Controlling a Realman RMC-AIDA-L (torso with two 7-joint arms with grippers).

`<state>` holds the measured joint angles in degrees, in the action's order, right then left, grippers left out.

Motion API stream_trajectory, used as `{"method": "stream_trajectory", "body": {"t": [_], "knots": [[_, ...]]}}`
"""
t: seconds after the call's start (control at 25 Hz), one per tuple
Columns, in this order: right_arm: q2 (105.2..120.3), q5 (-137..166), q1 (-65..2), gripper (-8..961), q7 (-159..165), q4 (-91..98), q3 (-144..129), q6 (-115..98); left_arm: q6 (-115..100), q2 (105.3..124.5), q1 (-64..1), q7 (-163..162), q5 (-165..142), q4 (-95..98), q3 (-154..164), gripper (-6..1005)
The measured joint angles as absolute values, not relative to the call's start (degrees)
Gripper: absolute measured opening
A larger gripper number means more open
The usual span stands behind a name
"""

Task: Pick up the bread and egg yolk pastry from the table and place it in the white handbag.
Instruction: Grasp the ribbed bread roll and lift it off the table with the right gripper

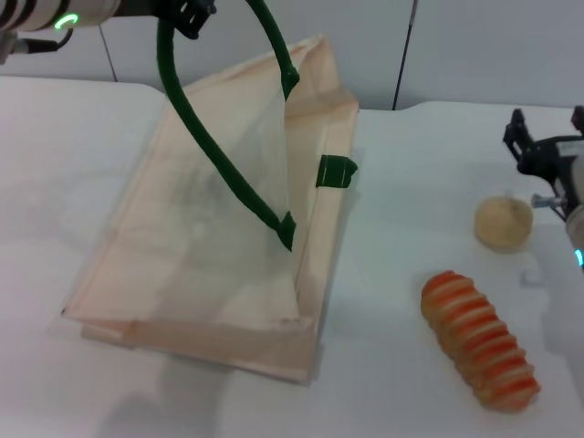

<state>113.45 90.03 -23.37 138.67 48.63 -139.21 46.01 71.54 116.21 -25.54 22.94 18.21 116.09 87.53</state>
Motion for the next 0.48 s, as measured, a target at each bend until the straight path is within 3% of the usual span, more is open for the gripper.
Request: {"method": "stream_trajectory", "body": {"t": [0.24, 0.48], "knots": [[110.17, 90.4, -19.62, 786, 135.54, 58.28, -131.11, 32.1, 72.06, 116.19, -25.54, 22.99, 18.19, 116.11, 87.53, 138], [110.82, 89.87, -14.16, 786, 119.94, 67.72, -122.69, 19.31, 72.11, 116.19, -25.57, 23.03, 18.19, 116.11, 87.39, 139]]}}
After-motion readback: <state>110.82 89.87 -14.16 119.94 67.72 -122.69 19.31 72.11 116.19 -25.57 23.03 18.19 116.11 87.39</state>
